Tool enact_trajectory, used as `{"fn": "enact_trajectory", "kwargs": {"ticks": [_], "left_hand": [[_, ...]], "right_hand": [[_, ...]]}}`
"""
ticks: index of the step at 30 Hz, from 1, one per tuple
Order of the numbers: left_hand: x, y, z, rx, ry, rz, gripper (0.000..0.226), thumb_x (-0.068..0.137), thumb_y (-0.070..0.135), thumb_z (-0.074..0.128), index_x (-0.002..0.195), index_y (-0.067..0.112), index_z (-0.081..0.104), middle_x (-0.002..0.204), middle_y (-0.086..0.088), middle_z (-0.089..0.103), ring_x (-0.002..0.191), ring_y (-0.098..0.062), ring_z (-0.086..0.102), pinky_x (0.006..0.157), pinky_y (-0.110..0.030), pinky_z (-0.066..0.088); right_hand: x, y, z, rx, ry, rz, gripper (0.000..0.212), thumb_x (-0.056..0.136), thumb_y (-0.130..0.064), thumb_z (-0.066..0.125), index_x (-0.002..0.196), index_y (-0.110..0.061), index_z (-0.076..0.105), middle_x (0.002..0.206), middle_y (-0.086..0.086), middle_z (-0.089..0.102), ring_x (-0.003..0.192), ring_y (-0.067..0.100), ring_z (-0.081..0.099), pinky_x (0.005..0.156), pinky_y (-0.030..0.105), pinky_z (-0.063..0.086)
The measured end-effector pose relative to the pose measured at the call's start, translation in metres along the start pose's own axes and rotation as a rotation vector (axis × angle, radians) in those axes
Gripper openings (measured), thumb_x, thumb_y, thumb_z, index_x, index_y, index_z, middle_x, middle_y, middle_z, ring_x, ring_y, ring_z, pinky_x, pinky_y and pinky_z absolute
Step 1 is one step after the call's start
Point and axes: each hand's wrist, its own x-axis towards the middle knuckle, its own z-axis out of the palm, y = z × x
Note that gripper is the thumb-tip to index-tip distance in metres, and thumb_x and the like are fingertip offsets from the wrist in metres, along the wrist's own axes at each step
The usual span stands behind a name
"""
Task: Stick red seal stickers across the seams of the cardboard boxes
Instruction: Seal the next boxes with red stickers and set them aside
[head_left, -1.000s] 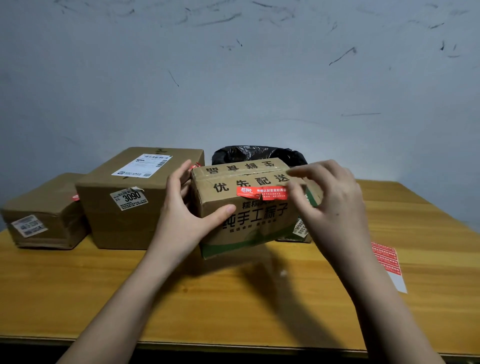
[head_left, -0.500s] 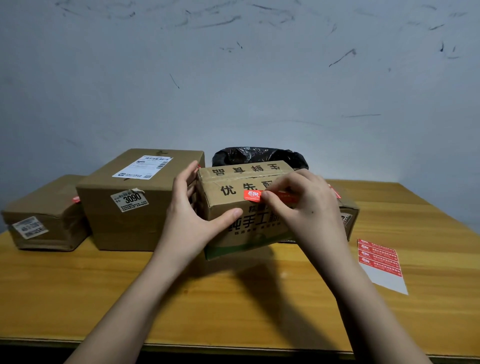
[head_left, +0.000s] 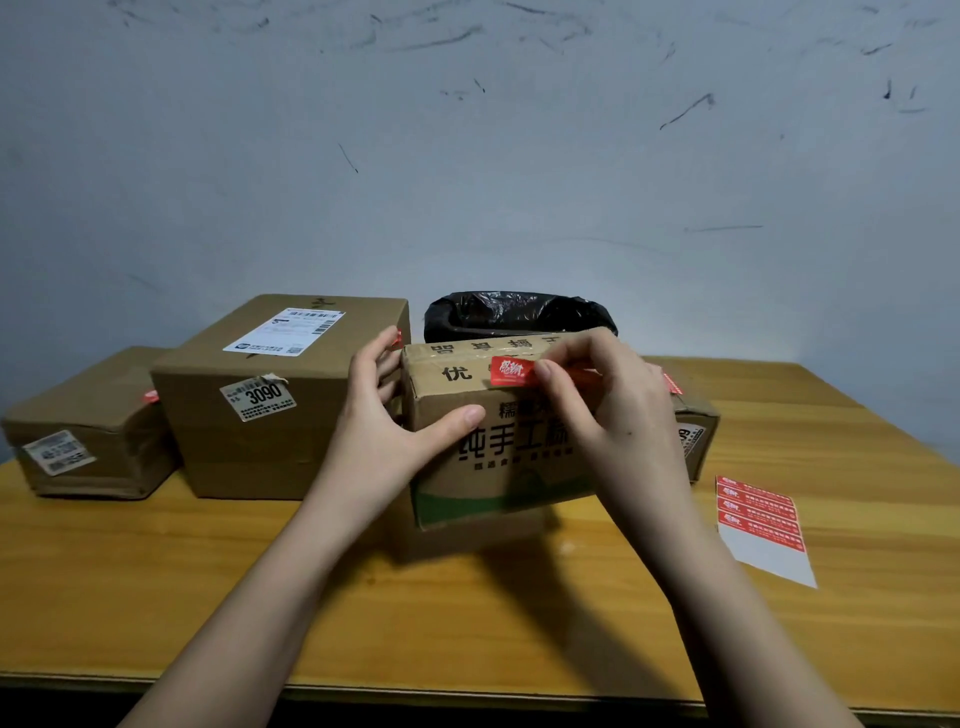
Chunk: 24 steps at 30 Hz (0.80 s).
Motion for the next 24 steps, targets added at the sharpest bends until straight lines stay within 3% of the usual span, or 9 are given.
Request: {"fn": "enact_trajectory", "kwargs": {"ticks": [2, 6, 9, 12, 15, 19, 24], "left_hand": [[0.001, 0.000, -0.001, 0.002, -0.007, -0.025, 0.111, 0.041, 0.058, 0.079, 0.137, 0.036, 0.029, 0.144, 0.001, 0.042, 0.127, -0.011, 0.047, 0.107, -0.037, 0.041], [0.001, 0.001, -0.003, -0.029, -0.024, -0.063, 0.108, 0.054, 0.047, 0.088, 0.143, 0.027, 0.029, 0.140, 0.001, 0.043, 0.123, -0.006, 0.047, 0.091, -0.010, 0.039], [0.002, 0.000, -0.004, -0.022, -0.040, -0.079, 0.109, 0.054, 0.045, 0.088, 0.144, 0.027, 0.029, 0.138, 0.002, 0.045, 0.125, -0.010, 0.047, 0.095, -0.017, 0.039], [0.003, -0.003, -0.008, 0.000, -0.064, -0.109, 0.111, 0.049, 0.057, 0.084, 0.143, 0.028, 0.031, 0.141, 0.002, 0.043, 0.128, -0.010, 0.045, 0.102, -0.025, 0.037], [0.002, -0.003, -0.015, 0.012, -0.081, -0.150, 0.111, 0.042, 0.063, 0.073, 0.140, 0.030, 0.034, 0.138, 0.003, 0.046, 0.125, -0.013, 0.047, 0.102, -0.028, 0.039], [-0.001, -0.006, -0.020, 0.007, -0.108, -0.212, 0.103, 0.044, 0.060, 0.075, 0.134, 0.028, 0.038, 0.129, 0.000, 0.052, 0.115, -0.015, 0.054, 0.097, -0.033, 0.046], [-0.003, -0.011, -0.023, -0.019, -0.172, -0.239, 0.112, 0.036, 0.064, 0.075, 0.134, 0.028, 0.038, 0.127, 0.001, 0.055, 0.105, -0.003, 0.058, 0.081, -0.020, 0.050]], "right_hand": [[0.000, 0.000, -0.001, 0.054, 0.042, -0.010, 0.014, 0.091, -0.035, 0.055, 0.091, -0.022, 0.060, 0.088, -0.018, 0.062, 0.085, 0.007, 0.061, 0.082, 0.047, 0.050], [0.004, 0.005, -0.005, 0.114, 0.033, 0.001, 0.008, 0.090, -0.030, 0.061, 0.089, -0.022, 0.061, 0.087, -0.015, 0.063, 0.084, 0.003, 0.061, 0.077, 0.036, 0.053], [0.005, 0.006, -0.007, 0.144, 0.005, 0.028, 0.006, 0.090, -0.027, 0.062, 0.089, -0.021, 0.062, 0.088, -0.012, 0.064, 0.085, 0.003, 0.062, 0.076, 0.030, 0.053], [0.004, 0.009, -0.008, 0.151, -0.025, 0.067, 0.002, 0.091, -0.023, 0.063, 0.089, -0.022, 0.063, 0.090, -0.012, 0.065, 0.088, 0.005, 0.062, 0.079, 0.030, 0.053], [0.004, 0.009, -0.010, 0.197, -0.045, 0.135, 0.004, 0.091, -0.020, 0.063, 0.088, -0.023, 0.063, 0.090, -0.013, 0.065, 0.089, 0.002, 0.060, 0.078, 0.020, 0.050], [0.004, 0.008, -0.010, 0.286, -0.052, 0.208, 0.008, 0.090, -0.019, 0.063, 0.085, -0.025, 0.063, 0.086, -0.015, 0.065, 0.085, -0.001, 0.059, 0.074, 0.012, 0.044], [0.003, 0.009, -0.007, 0.327, -0.052, 0.227, 0.010, 0.090, -0.017, 0.063, 0.084, -0.026, 0.063, 0.085, -0.015, 0.065, 0.084, -0.002, 0.059, 0.075, 0.012, 0.045]]}}
